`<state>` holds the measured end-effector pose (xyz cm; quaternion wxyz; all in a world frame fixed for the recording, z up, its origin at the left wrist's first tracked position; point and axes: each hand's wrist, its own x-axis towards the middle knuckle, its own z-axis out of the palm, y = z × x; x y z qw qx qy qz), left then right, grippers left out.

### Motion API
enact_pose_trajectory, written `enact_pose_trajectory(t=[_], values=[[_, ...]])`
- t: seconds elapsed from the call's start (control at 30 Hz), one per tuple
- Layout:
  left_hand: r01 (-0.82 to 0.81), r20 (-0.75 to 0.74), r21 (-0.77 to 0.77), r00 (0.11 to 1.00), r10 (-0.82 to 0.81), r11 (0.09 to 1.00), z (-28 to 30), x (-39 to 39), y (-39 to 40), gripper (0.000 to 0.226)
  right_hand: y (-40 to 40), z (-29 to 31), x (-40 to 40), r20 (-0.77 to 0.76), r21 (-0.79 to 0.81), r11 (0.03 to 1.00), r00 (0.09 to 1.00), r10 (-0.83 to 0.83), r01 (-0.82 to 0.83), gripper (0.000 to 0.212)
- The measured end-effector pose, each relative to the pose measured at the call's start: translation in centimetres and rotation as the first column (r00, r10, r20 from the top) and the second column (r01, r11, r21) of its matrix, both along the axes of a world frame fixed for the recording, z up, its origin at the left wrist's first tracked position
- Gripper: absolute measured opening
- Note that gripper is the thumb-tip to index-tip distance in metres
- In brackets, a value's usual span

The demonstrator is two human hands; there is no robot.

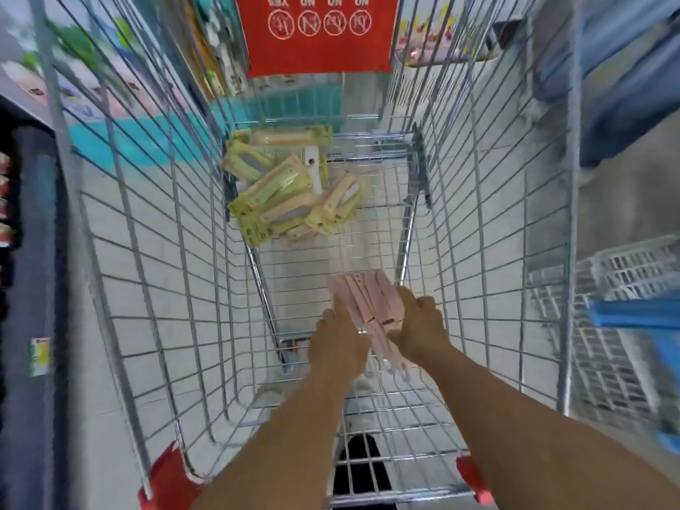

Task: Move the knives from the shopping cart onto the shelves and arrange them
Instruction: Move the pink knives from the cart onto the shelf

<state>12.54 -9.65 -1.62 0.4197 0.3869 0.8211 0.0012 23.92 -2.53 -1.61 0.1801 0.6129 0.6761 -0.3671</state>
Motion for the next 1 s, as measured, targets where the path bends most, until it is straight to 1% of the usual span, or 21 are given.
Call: enact_pose_trajectory(t=[0.1,0.17,0.27,0.33,0.4,0.5,0.57,0.63,0.7,0.77,0.83,0.9,1.0], values=[[-0.059,0.010,0.037,0.998,0.058,0.998,-0.9,0.9,-0.1,0.086,-0.5,-1.1,0.3,0.054,0.019,1.000,0.999,0.003,-0.004,0.069],[-0.115,0.016,0.045,0.993,0.114,0.992,-1.3,1.3,0.1,0.089,-0.6,-1.8,0.3,0.078,0.050,0.999,0.997,-0.025,0.022,0.065],[-0.185,0.015,0.033,0.983,0.185,0.982,-1.7,1.8,0.7,0.098,-0.4,-2.5,0.1,0.055,0.098,0.989,0.992,-0.116,0.111,0.068],[-0.214,0.011,0.026,0.977,0.213,0.977,-1.9,2.1,1.1,0.098,-0.3,-2.8,0.1,0.034,0.123,0.983,0.990,-0.140,0.135,0.068],[-0.211,0.003,-0.006,0.978,0.211,0.978,-2.0,2.2,1.3,0.097,-0.2,-2.8,0.3,0.015,0.139,0.986,0.995,-0.099,0.096,0.066],[-0.235,0.006,-0.032,0.972,0.235,0.972,-2.7,1.9,1.2,0.098,-0.1,-2.8,0.6,0.001,0.115,0.992,0.999,-0.048,0.047,0.067],[-0.272,-0.004,-0.004,0.962,0.272,0.962,-2.9,1.3,1.1,0.092,0.1,-3.0,0.5,-0.009,0.100,0.993,0.998,-0.062,0.062,0.063],[-0.304,-0.016,0.014,0.953,0.304,0.953,-2.7,0.8,0.9,0.086,0.4,-3.1,0.4,-0.050,0.095,0.988,0.992,-0.116,0.121,0.048],[-0.327,-0.030,0.026,0.944,0.327,0.945,-2.5,0.3,0.7,0.085,0.5,-3.1,0.4,-0.100,0.082,0.978,0.978,-0.184,0.193,0.037],[-0.339,-0.031,0.032,0.940,0.340,0.940,-2.4,0.1,0.6,0.085,0.4,-3.1,0.3,-0.123,0.073,0.972,0.969,-0.212,0.222,0.033],[-0.360,-0.028,0.041,0.932,0.361,0.932,-2.4,0.0,0.6,0.085,0.2,-3.1,0.3,-0.101,0.061,0.968,0.966,-0.238,0.245,0.035],[-0.385,-0.033,0.050,0.921,0.387,0.921,-2.4,-0.1,0.6,0.081,0.1,-3.2,0.4,-0.032,0.044,0.974,0.975,-0.221,0.222,0.037],[-0.402,-0.048,0.030,0.914,0.403,0.915,-2.7,-0.3,0.5,0.065,-0.3,-3.3,0.3,0.035,0.021,0.988,0.987,-0.154,0.153,0.037]])
